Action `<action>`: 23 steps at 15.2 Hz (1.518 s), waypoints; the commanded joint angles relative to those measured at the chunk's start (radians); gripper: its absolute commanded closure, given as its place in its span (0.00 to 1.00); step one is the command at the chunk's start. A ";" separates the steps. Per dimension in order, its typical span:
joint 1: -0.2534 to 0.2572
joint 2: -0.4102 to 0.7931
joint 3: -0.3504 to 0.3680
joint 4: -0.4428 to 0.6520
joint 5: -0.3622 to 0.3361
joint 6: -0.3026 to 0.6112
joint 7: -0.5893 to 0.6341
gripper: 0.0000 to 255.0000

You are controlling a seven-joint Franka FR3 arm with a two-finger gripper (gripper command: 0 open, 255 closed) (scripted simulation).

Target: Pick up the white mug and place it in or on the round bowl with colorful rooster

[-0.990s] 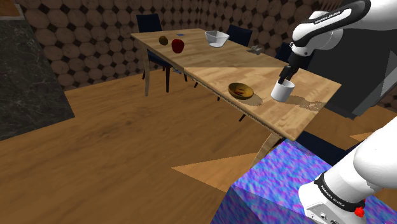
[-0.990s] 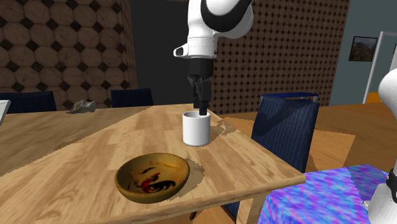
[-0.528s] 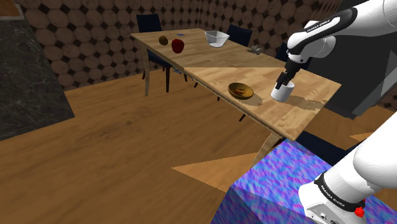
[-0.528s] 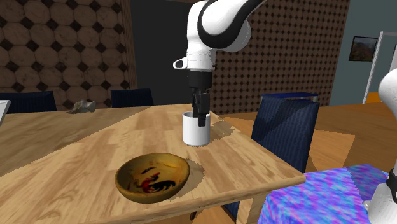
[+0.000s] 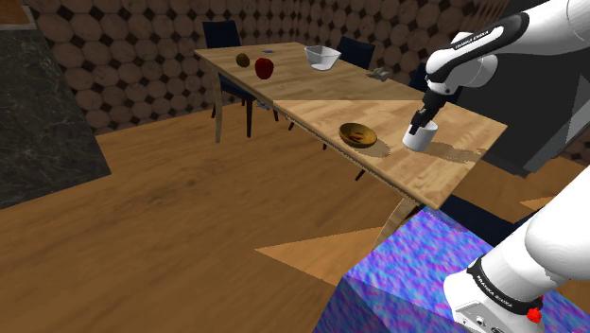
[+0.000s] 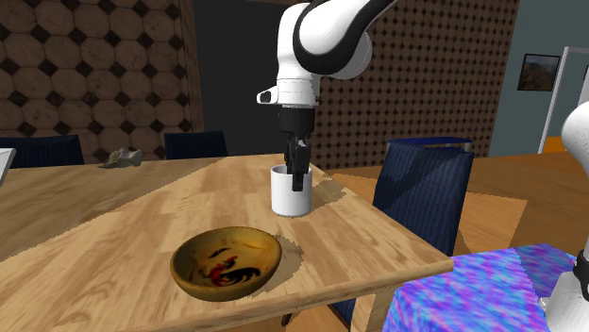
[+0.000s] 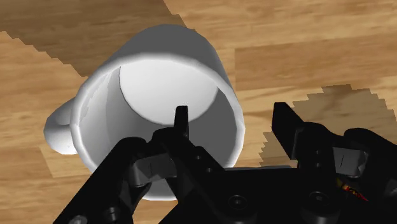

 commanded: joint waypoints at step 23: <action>0.005 -0.097 0.002 0.098 -0.064 -0.181 0.049 1.00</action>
